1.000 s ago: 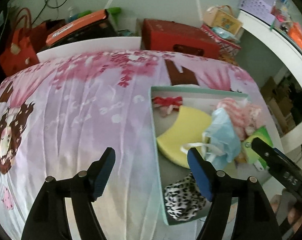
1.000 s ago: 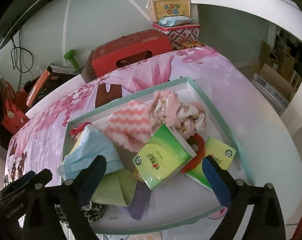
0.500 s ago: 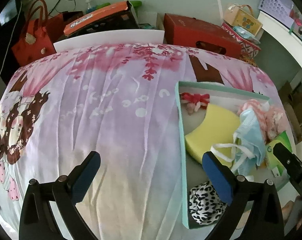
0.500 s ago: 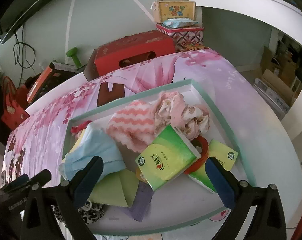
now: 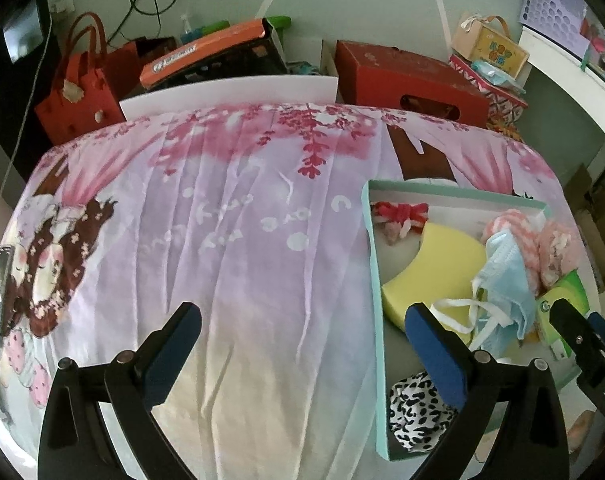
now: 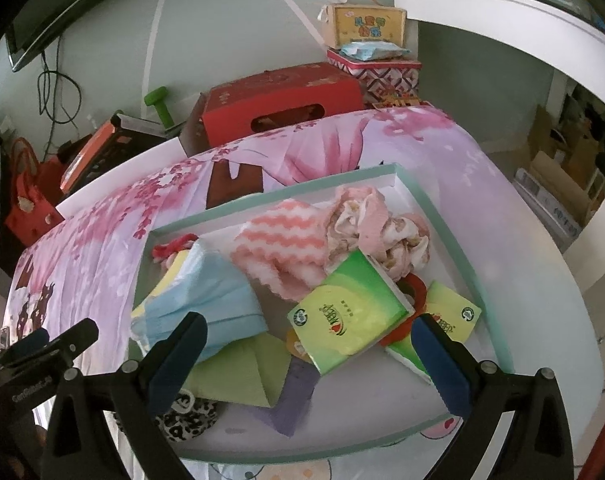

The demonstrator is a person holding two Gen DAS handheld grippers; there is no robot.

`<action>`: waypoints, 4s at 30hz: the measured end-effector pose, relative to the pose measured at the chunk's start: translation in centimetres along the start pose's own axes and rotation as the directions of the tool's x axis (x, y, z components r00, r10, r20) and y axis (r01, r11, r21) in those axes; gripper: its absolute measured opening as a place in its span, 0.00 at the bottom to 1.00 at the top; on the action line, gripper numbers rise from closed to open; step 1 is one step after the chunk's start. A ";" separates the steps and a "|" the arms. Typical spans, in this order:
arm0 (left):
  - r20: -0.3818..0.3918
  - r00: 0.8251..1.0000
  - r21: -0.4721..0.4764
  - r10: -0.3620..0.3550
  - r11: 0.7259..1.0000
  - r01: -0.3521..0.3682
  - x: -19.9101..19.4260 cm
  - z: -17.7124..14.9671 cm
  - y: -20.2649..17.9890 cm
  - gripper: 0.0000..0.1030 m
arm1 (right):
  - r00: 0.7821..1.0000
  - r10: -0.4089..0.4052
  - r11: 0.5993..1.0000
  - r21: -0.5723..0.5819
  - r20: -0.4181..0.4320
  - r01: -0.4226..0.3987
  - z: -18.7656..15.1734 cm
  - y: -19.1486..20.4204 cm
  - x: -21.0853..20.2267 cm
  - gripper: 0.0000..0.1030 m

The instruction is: Organize soft objects

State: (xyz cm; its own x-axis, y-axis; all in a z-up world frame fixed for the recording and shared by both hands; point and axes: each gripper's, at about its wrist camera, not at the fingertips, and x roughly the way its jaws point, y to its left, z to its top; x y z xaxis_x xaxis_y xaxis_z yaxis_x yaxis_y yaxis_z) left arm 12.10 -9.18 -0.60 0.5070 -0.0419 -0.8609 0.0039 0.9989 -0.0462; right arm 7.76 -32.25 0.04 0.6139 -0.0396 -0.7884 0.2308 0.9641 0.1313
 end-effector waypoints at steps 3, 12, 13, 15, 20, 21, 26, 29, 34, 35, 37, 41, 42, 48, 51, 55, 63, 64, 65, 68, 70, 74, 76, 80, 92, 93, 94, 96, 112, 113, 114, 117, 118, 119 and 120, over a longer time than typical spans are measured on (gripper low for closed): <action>0.013 1.000 0.015 0.027 1.000 -0.027 -0.5 -0.1 0.1 0.99 | 1.000 0.009 1.000 -0.016 0.006 -0.009 -0.2 0.8 -0.6 1.00; 0.057 0.995 -0.040 0.080 0.996 -0.078 -2.3 -2.5 3.2 0.99 | 0.999 0.042 0.995 -0.096 0.010 -0.040 -2.5 3.3 -1.9 1.00; 0.055 0.995 -0.045 0.089 0.995 -0.087 -2.4 -2.9 3.6 0.99 | 0.999 0.041 0.994 -0.104 0.003 -0.041 -2.9 3.4 -2.0 1.00; 0.044 0.994 -0.060 0.104 0.993 -0.101 -2.7 -3.8 4.6 0.99 | 0.999 0.040 0.993 -0.113 -0.012 -0.041 -3.8 3.5 -2.1 1.00; 0.007 0.995 -0.093 0.102 0.991 -0.100 -3.5 -6.0 6.8 0.99 | 0.998 0.055 0.990 -0.129 -0.040 -0.060 -5.5 3.9 -2.8 1.00; 0.005 0.993 -0.087 0.118 0.989 -0.117 -3.8 -6.4 7.1 0.99 | 0.997 0.064 0.989 -0.130 -0.039 -0.068 -5.7 4.0 -3.1 1.00; 0.013 0.988 -0.093 0.155 0.984 -0.153 -5.6 -7.5 8.4 0.99 | 0.995 0.088 0.986 -0.138 -0.036 -0.092 -6.7 4.5 -4.7 1.00; 0.015 0.987 -0.107 0.160 0.982 -0.158 -6.7 -8.0 9.1 0.99 | 0.995 0.095 0.984 -0.148 -0.018 -0.097 -7.0 4.5 -6.3 1.00; 0.024 0.985 -0.112 0.171 0.979 -0.168 -8.9 -8.7 9.5 0.99 | 0.996 0.085 0.986 -0.147 0.017 -0.082 -7.0 3.8 -9.4 1.00; 0.023 0.984 -0.109 0.174 0.979 -0.170 -9.2 -8.9 9.5 0.99 | 0.996 0.081 0.986 -0.149 0.023 -0.076 -7.0 3.7 -10.0 1.00; 0.023 0.984 -0.103 0.179 0.979 -0.176 -10.0 -9.2 9.4 0.99 | 0.997 0.070 0.986 -0.154 0.035 -0.064 -7.0 3.5 -11.0 1.00; 0.034 0.982 -0.090 0.184 0.980 -0.180 -11.5 -9.8 9.1 0.99 | 0.996 0.061 0.986 -0.161 0.060 -0.051 -7.1 3.0 -13.5 1.00; 0.038 0.982 -0.086 0.184 0.980 -0.181 -12.0 -10.0 9.0 0.99 | 0.996 0.059 0.985 -0.164 0.071 -0.047 -7.1 2.9 -14.3 1.00; 0.071 0.980 -0.060 0.188 0.981 -0.184 -14.5 -11.0 8.5 0.99 | 0.995 0.042 0.985 -0.171 0.094 -0.025 -7.3 2.7 -17.3 1.00; 0.083 0.979 -0.062 0.186 0.981 -0.182 -15.3 -11.4 8.6 0.99 | 0.995 0.044 0.982 -0.187 0.088 -0.027 -7.7 3.2 -18.0 1.00; 0.096 0.976 -0.070 0.195 0.980 -0.189 -16.1 -12.1 9.1 0.99 | 0.996 0.057 0.975 -0.218 0.074 -0.040 -8.6 4.5 -18.0 1.00; 0.110 0.974 -0.056 0.198 0.980 -0.192 -15.8 -13.6 9.2 0.99 | 0.995 0.090 0.962 -0.261 0.036 -0.078 -10.7 7.4 -15.9 1.00; 0.112 0.973 -0.054 0.199 0.979 -0.194 -15.8 -13.7 9.2 0.99 | 0.995 0.092 0.961 -0.263 0.032 -0.080 -10.8 7.5 -15.6 1.00; 0.117 0.973 -0.052 0.200 0.979 -0.196 -15.7 -13.7 9.2 0.99 | 0.996 0.091 0.961 -0.264 0.027 -0.080 -11.0 7.6 -15.3 1.00; 0.123 0.970 -0.049 0.207 0.978 -0.202 -15.3 -14.0 9.1 0.99 | 0.996 0.088 0.963 -0.259 0.028 -0.078 -11.4 7.9 -14.6 1.00; 0.123 0.971 -0.051 0.205 0.979 -0.200 -14.7 -14.1 9.1 0.99 | 0.995 0.097 0.965 -0.246 0.030 -0.087 -11.4 7.8 -14.1 1.00; 0.120 0.967 -0.024 0.226 0.974 -0.224 -13.2 -13.7 8.7 0.99 | 0.993 0.113 0.974 -0.200 0.028 -0.105 -11.1 7.8 -12.4 1.00; 0.121 0.965 -0.014 0.232 0.973 -0.232 -12.5 -13.5 8.5 0.99 | 0.994 0.102 0.977 -0.193 0.030 -0.095 -11.1 7.8 -11.5 1.00; 0.087 0.968 -0.004 0.235 0.972 -0.236 -10.5 -12.8 8.3 0.99 | 0.997 0.077 0.978 -0.193 0.017 -0.072 -11.2 7.9 -9.7 1.00; -0.014 0.986 -0.045 0.163 0.985 -0.164 -6.9 -12.0 8.0 0.99 | 0.994 0.075 0.986 -0.143 -0.076 -0.085 -10.9 7.3 -6.6 1.00; -0.014 0.986 -0.041 0.164 0.986 -0.164 -6.8 -12.0 7.9 0.99 | 0.994 0.074 0.987 -0.139 -0.076 -0.084 -10.9 7.3 -6.5 1.00; -0.014 0.986 -0.039 0.167 0.985 -0.167 -6.8 -12.0 7.8 0.99 | 0.995 0.072 0.987 -0.135 -0.075 -0.082 -10.9 7.2 -6.5 1.00; -0.011 0.984 -0.032 0.178 0.983 -0.179 -6.8 -12.1 7.6 0.99 | 0.995 0.069 0.989 -0.128 -0.072 -0.078 -10.9 7.0 -6.5 1.00; -0.005 0.989 -0.043 0.148 0.988 -0.148 -6.9 -12.3 7.5 0.99 | 0.995 0.064 0.994 -0.088 -0.075 -0.071 -10.9 6.2 -6.4 1.00; -0.004 0.989 -0.041 0.147 0.988 -0.147 -6.9 -12.3 7.5 0.99 | 0.995 0.063 0.994 -0.088 -0.074 -0.069 -10.9 6.2 -6.4 1.00; -0.003 0.989 -0.039 0.147 0.988 -0.147 -6.9 -12.4 7.4 0.99 | 0.995 0.060 0.994 -0.088 -0.073 -0.067 -10.9 6.2 -6.4 1.00; 0.001 0.989 -0.028 0.146 0.989 -0.146 -7.0 -12.5 7.2 0.99 | 0.996 0.054 0.993 -0.098 -0.071 -0.060 -10.9 6.4 -6.5 1.00; 0.003 0.989 -0.025 0.146 0.989 -0.146 -7.0 -12.5 7.2 0.99 | 0.996 0.052 0.993 -0.101 -0.070 -0.059 -10.9 6.4 -6.5 1.00; 0.004 0.989 -0.024 0.146 0.989 -0.146 -7.0 -12.5 7.1 0.99 | 0.996 0.050 0.993 -0.105 -0.070 -0.057 -11.0 6.5 -6.5 1.00; 0.005 0.989 -0.023 0.146 0.989 -0.146 -7.1 -12.5 7.1 0.99 | 0.996 0.048 0.993 -0.107 -0.070 -0.055 -10.9 6.5 -6.5 1.00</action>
State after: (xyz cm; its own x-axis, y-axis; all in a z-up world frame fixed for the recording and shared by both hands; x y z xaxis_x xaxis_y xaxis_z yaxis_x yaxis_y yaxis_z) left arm -2.24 -2.01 -1.18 0.5064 0.1043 -0.8560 -0.0899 0.9936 0.0678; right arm -2.97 -22.85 -0.58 0.5701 0.0253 -0.8212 0.1145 0.9873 0.1099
